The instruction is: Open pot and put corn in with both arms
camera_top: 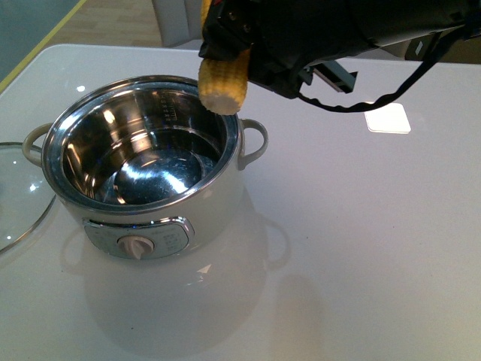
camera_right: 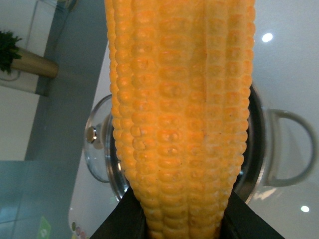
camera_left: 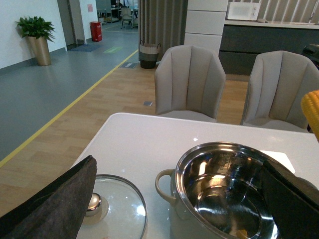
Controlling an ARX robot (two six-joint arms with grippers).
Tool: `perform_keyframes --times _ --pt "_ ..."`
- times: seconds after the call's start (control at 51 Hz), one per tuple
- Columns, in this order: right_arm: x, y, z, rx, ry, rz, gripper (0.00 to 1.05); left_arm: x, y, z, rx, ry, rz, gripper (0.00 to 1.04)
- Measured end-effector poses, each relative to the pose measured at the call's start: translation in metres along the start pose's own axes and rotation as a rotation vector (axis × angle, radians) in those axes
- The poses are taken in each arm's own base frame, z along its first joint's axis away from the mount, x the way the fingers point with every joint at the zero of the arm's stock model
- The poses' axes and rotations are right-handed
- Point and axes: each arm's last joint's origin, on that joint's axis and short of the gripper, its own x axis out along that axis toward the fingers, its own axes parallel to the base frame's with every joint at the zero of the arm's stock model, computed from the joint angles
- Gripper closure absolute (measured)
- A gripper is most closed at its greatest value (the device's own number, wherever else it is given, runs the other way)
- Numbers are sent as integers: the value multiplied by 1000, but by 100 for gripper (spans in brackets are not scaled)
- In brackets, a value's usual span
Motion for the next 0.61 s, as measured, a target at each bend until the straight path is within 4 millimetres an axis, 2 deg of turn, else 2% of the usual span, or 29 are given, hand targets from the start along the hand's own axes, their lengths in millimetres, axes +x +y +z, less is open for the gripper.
perform_keyframes --times 0.216,0.608 --pt "27 4 -21 93 83 27 84 0 0 0 0 0 0 7" --pt "57 9 -31 183 129 29 84 0 0 0 0 0 0 7"
